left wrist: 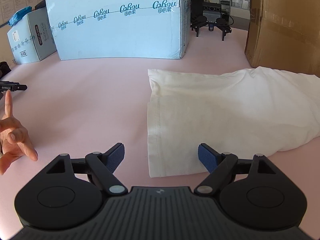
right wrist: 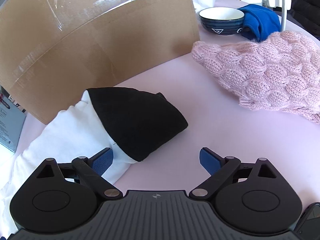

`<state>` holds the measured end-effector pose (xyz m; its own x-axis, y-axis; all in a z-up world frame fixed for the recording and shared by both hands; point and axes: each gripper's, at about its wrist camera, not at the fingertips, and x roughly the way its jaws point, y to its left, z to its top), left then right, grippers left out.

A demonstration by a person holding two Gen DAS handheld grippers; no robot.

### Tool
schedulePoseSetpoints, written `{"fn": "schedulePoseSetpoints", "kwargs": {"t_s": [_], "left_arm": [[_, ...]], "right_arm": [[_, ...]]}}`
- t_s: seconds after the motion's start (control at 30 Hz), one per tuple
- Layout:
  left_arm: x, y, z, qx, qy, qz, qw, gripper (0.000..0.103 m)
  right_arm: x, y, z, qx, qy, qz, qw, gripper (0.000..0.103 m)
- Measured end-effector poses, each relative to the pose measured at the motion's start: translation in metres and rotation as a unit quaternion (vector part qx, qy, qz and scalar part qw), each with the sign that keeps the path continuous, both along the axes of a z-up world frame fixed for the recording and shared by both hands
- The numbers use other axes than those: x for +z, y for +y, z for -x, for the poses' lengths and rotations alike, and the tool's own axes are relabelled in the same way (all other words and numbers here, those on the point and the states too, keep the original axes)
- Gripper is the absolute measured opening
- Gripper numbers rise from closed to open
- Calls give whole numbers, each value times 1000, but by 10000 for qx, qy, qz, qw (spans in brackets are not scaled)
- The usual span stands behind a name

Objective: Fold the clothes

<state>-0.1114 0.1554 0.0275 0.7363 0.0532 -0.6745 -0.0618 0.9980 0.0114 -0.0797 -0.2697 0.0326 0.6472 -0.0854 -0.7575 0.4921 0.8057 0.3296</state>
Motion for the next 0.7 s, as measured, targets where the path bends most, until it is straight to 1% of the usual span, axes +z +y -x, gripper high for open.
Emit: {"fn": "schedulePoseSetpoints", "kwargs": {"t_s": [0.1,0.17,0.2,0.27,0.3,0.33,0.37,0.43,0.47,0.57,0.63,0.67,0.7], "left_arm": [[-5,8,1,-151,168,508,9985,83],[-6,8,2,-161,122,582,9981,83],[-6,8,2,-159,120,605,9980,84],[-6,7,0,-171,121,663,9976,89],[-7,7,0,-171,126,709,9973,90],[-7,7,-2,-160,139,793,9966,93],[-7,8,-4,-141,152,894,9958,98],[-6,12,-7,-56,182,1179,9928,101],[-5,15,-8,25,185,1322,9910,101],[-3,23,-9,320,158,1798,9831,100],[-3,26,-10,461,160,1953,9795,100],[-2,27,-11,522,157,2003,9782,96],[-2,26,-10,560,143,1980,9785,93]], "right_arm": [[0,2,-1,88,-66,-21,9999,94],[0,4,-2,145,-111,-13,9998,94],[-1,4,-1,170,-167,-92,9997,94],[-4,1,0,254,-350,-425,9982,96],[-6,-1,-1,308,-520,-672,9959,98],[-10,-3,-1,306,-729,-849,9932,102],[-15,-4,-1,295,-941,-1013,9900,103],[-20,-7,-1,199,-1222,-1087,9863,103],[-22,-10,-1,159,-1326,-1153,9843,103],[-25,-19,0,37,-1490,-1477,9777,102],[-30,-30,3,-100,-1631,-1812,9698,98],[-30,-32,4,-132,-1658,-1895,9677,94],[-30,-34,3,-159,-1631,-1892,9682,78]]}}
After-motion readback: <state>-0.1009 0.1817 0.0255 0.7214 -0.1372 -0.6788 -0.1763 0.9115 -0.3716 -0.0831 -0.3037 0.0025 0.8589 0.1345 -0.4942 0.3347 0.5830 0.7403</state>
